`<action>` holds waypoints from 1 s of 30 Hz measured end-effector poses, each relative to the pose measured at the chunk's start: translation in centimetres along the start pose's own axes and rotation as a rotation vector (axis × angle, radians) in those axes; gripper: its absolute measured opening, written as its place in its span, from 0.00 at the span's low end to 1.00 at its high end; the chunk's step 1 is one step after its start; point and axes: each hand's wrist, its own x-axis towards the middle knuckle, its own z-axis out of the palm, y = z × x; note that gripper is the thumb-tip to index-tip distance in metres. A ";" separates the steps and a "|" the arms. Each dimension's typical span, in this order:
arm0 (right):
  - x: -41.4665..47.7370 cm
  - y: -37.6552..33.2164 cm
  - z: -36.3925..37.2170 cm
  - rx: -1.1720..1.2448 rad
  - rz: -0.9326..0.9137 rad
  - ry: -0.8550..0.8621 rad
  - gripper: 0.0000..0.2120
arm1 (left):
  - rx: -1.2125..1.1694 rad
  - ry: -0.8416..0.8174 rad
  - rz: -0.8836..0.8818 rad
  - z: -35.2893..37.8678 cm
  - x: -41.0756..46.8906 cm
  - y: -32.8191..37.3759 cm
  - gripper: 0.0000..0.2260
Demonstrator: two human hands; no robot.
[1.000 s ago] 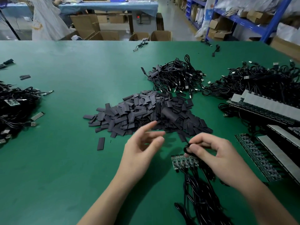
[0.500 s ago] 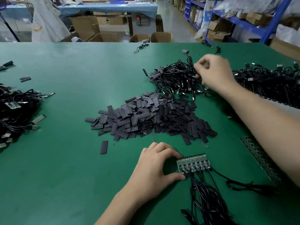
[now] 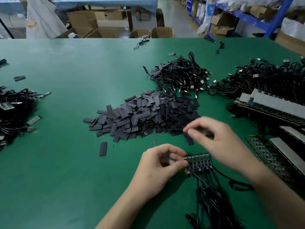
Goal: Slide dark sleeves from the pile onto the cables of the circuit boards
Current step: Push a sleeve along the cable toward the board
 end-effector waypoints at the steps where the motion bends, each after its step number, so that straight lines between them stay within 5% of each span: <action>1: -1.3 0.2 0.3 0.008 0.021 -0.059 0.05 | -0.017 -0.003 -0.002 0.1 0.0 -0.1 0.06; 5: -3.6 1.6 0.6 0.015 0.102 -0.196 0.02 | -0.075 -0.003 0.020 0.0 -0.1 0.0 0.09; 14: -4.3 2.5 1.2 0.138 0.079 -0.099 0.09 | -0.016 0.018 -0.018 0.5 -0.3 0.3 0.08; 30: -3.6 3.8 2.0 0.314 0.038 -0.194 0.02 | -0.099 -0.020 -0.039 0.2 0.0 -0.1 0.06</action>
